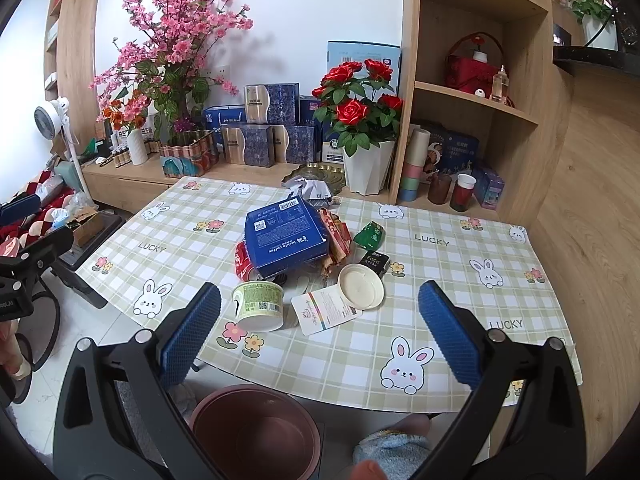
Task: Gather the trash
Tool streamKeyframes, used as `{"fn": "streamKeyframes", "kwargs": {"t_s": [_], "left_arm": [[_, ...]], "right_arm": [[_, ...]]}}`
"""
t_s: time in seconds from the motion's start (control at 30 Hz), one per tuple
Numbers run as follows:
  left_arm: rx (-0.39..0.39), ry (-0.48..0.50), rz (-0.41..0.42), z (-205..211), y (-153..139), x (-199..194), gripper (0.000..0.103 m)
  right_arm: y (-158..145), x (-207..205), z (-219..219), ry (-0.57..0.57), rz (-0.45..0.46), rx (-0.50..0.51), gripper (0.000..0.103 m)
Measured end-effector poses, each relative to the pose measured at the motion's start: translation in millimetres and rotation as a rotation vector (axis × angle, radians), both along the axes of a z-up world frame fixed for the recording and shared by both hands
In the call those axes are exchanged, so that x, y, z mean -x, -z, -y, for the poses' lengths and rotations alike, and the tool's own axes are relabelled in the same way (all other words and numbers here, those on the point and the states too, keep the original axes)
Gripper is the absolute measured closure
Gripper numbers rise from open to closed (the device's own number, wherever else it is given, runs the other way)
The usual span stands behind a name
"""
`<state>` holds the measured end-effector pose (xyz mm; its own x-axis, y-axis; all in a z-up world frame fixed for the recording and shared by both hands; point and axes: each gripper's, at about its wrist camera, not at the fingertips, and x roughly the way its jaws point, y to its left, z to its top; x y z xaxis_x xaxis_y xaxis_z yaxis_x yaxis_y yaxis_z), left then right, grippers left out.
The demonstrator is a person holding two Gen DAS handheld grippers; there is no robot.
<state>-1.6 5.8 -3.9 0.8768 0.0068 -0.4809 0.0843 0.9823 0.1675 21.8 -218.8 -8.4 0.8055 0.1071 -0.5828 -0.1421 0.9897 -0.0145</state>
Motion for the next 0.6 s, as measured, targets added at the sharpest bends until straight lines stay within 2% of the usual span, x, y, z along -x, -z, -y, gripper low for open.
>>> {"fn": "streamKeyframes", "kwargs": {"t_s": [0.6], "left_arm": [[0.011, 0.002, -0.005, 1.3, 4.8, 0.2, 0.005]], "right_arm": [[3.3, 0.4, -2.2, 0.001, -0.002, 0.002, 0.006]]}}
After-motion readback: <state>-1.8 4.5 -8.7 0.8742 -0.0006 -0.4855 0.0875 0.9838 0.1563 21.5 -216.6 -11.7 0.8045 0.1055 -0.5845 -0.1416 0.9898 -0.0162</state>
